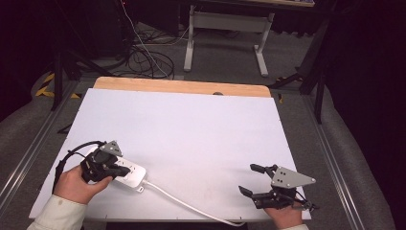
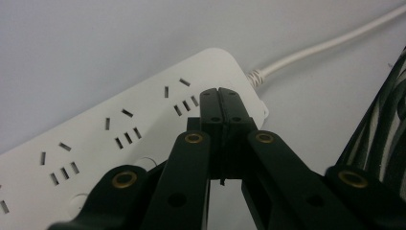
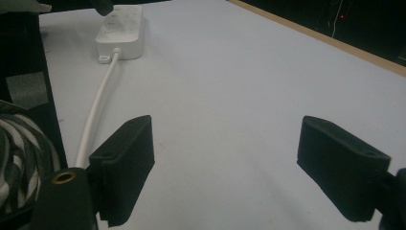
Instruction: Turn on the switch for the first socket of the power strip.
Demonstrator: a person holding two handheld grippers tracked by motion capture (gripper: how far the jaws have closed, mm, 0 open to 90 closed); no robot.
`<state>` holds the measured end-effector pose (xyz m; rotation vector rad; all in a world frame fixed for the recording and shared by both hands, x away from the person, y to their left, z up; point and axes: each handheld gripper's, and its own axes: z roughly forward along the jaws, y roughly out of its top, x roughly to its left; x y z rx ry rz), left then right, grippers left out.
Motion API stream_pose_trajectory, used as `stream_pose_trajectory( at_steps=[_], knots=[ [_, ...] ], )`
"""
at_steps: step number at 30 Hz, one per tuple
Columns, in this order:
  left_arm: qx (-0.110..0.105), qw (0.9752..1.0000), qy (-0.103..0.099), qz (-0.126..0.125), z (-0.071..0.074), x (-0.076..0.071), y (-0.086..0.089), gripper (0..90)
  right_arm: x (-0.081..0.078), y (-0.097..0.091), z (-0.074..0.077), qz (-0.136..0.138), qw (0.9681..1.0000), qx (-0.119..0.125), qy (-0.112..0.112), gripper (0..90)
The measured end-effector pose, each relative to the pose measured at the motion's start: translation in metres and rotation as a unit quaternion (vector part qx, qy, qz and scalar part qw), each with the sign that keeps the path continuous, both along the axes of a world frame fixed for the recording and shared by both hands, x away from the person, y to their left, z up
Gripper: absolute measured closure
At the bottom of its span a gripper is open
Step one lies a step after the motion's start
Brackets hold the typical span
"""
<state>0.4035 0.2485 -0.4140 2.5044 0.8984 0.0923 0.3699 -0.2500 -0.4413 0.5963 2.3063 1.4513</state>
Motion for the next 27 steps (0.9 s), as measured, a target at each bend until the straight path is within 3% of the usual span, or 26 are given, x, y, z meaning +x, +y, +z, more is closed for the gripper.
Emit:
stream_pose_trajectory(
  at_steps=[11, 18, 27],
  knots=[
    [0.034, 0.9990, 0.029, 0.002, -0.006, 0.005, -0.006, 90.0, 0.001, 0.001, -0.001, 0.002, 1.0000, 0.000, 0.001, 20.9],
    [0.051, 0.9982, 0.032, 0.002, -0.010, 0.007, -0.009, 90.0, 0.001, 0.001, -0.001, 0.002, 1.0000, -0.001, 0.002, 20.9],
    [0.057, 0.9977, 0.035, 0.006, -0.012, 0.009, -0.010, 90.0, 0.001, 0.001, -0.002, 0.003, 1.0000, -0.001, 0.003, 20.9]
  ],
)
